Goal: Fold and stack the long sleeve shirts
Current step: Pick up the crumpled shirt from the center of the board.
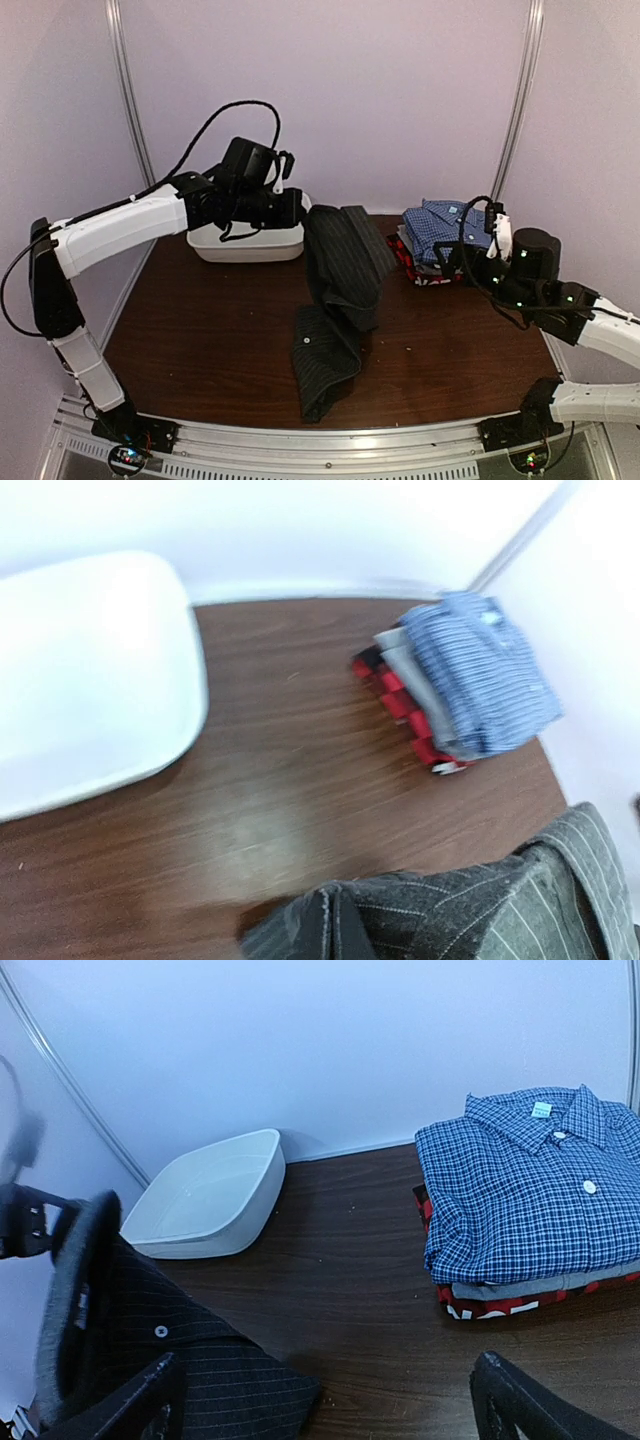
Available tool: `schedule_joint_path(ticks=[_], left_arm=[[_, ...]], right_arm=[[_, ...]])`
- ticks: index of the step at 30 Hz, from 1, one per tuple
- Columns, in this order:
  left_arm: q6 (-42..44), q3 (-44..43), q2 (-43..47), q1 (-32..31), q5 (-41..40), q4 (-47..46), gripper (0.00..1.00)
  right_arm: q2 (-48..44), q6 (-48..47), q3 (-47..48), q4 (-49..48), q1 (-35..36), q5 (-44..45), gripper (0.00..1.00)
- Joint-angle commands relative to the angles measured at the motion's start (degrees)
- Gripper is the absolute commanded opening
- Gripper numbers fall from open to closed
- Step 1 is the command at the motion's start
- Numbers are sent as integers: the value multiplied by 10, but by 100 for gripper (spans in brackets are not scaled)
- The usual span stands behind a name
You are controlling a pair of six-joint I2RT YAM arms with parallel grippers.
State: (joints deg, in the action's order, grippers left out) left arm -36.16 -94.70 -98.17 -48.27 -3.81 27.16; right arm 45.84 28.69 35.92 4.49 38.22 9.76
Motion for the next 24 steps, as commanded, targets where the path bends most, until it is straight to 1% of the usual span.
schedule_joint_path(ticks=[1, 3, 6, 11, 13, 17, 20, 24], left_arm=[[-47, 147, -36, 80, 82, -46, 0], [-40, 182, -54, 91, 81, -49, 0], [-34, 207, -66, 96, 96, -64, 0], [-29, 208, -62, 96, 97, -71, 0], [-29, 204, -57, 96, 107, -71, 0], [-28, 200, -40, 96, 125, -74, 0], [-28, 195, -26, 96, 138, -74, 0], [-29, 188, -4, 95, 163, -79, 0]], right_arm=[[15, 1, -10, -15, -3, -23, 100], [27, 1, -8, -15, -3, -38, 100], [48, 0, -4, -16, -2, -65, 99], [103, 0, -2, -32, 6, -116, 91], [132, -1, 7, -36, 18, -122, 88], [189, -3, 35, -43, 66, -117, 84], [232, 6, 56, -71, 107, -115, 82], [292, 23, 103, -72, 170, -88, 81]])
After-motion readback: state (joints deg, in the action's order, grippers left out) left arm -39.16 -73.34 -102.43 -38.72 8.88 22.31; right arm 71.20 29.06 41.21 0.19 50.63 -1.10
